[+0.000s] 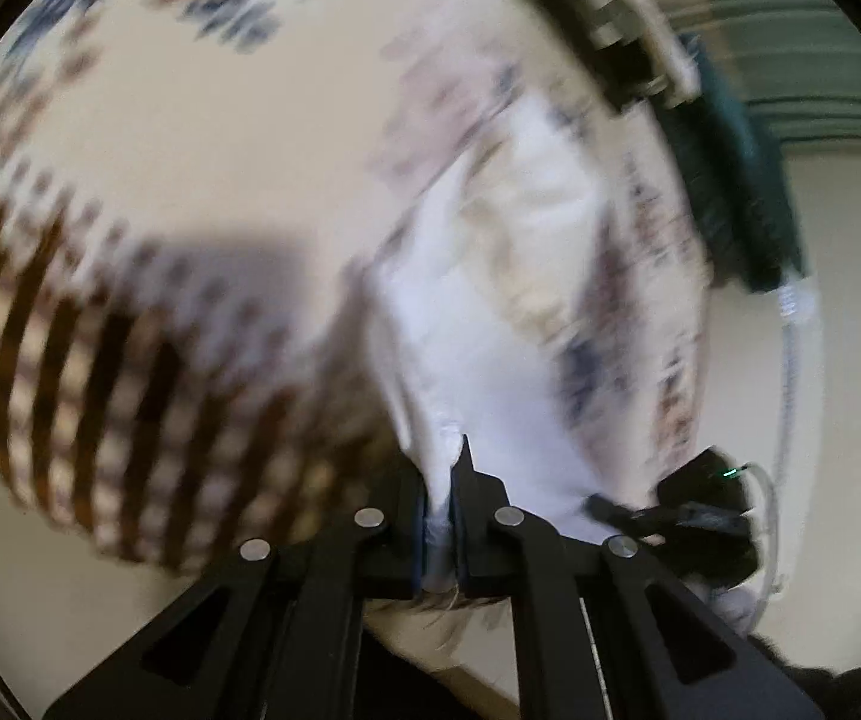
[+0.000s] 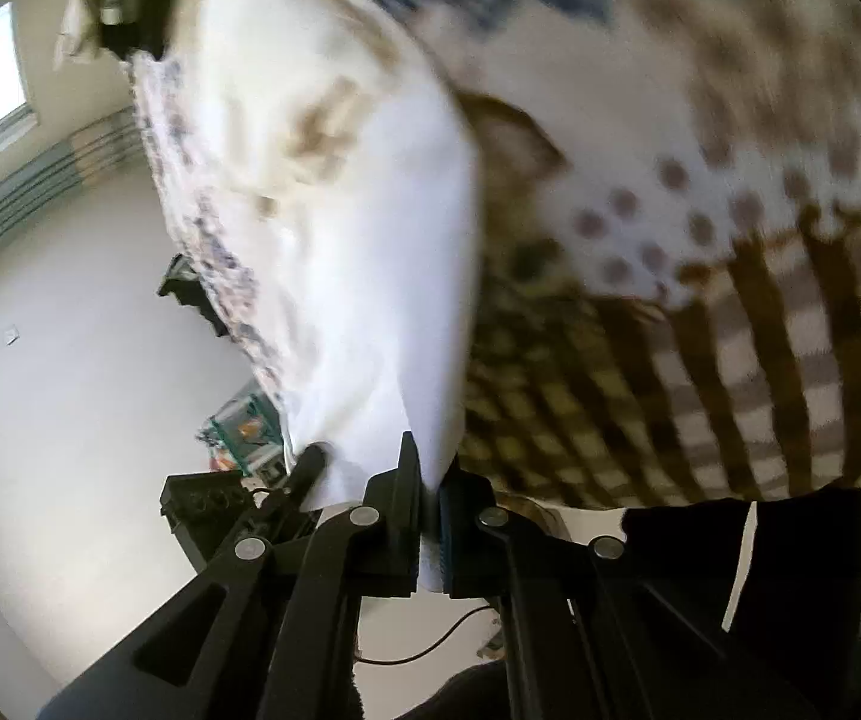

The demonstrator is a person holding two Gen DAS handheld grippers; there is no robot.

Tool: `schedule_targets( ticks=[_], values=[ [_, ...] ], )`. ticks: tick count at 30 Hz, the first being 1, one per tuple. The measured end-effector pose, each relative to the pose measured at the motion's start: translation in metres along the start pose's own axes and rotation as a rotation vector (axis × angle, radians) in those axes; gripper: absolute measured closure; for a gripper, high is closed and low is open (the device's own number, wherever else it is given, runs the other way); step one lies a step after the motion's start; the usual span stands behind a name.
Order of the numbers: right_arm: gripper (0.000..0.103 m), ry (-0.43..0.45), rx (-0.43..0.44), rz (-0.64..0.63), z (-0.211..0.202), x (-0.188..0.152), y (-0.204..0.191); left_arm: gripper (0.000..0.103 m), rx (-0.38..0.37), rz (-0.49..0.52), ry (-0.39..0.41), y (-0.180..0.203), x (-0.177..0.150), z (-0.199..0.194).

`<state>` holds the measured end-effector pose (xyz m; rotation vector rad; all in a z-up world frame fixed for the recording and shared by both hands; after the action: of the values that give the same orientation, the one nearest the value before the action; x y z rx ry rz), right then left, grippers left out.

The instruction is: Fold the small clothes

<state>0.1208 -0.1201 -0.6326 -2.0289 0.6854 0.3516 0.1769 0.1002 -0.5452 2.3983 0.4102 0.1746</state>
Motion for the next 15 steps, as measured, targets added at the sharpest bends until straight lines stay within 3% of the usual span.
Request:
schedule_targets(
  ticks=[5, 9, 11, 13, 14, 15],
  values=[
    [0.099, 0.080, 0.071, -0.022, -0.023, 0.040, -0.060, 0.098, -0.102, 0.051, 0.096, 0.065, 0.078, 0.001],
    [0.099, 0.185, 0.123, -0.016, -0.045, 0.108, -0.106, 0.097, -0.133, 0.091, 0.140, 0.098, 0.149, 0.030],
    [0.099, 0.232, 0.152, 0.011, -0.050, 0.148, -0.127, 0.095, -0.112, 0.085, 0.141, 0.100, 0.191, 0.050],
    [0.096, 0.271, 0.176, 0.043, -0.051, 0.182, -0.142, 0.072, -0.081, 0.074, 0.157, 0.096, 0.221, 0.063],
    [0.093, 0.277, 0.172, 0.049, -0.054, 0.199, -0.148, 0.045, -0.079, 0.066, 0.167, 0.093, 0.235, 0.065],
    [0.078, 0.276, 0.184, 0.057, -0.053, 0.213, -0.154, 0.034, -0.096, 0.046, 0.175, 0.090, 0.248, 0.069]
  ],
)
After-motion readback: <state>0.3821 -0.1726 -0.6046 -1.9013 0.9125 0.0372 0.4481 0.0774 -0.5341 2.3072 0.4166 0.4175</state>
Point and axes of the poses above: each gripper's, at about its wrist camera, not at the fingertips, and z roughly the way its jaws point, y to its right, x to its top, the point moved 9 cm from there along z, roughly the way its jaws point, and after that the axes turned 2 degrees about z, right-handed, at the moved point
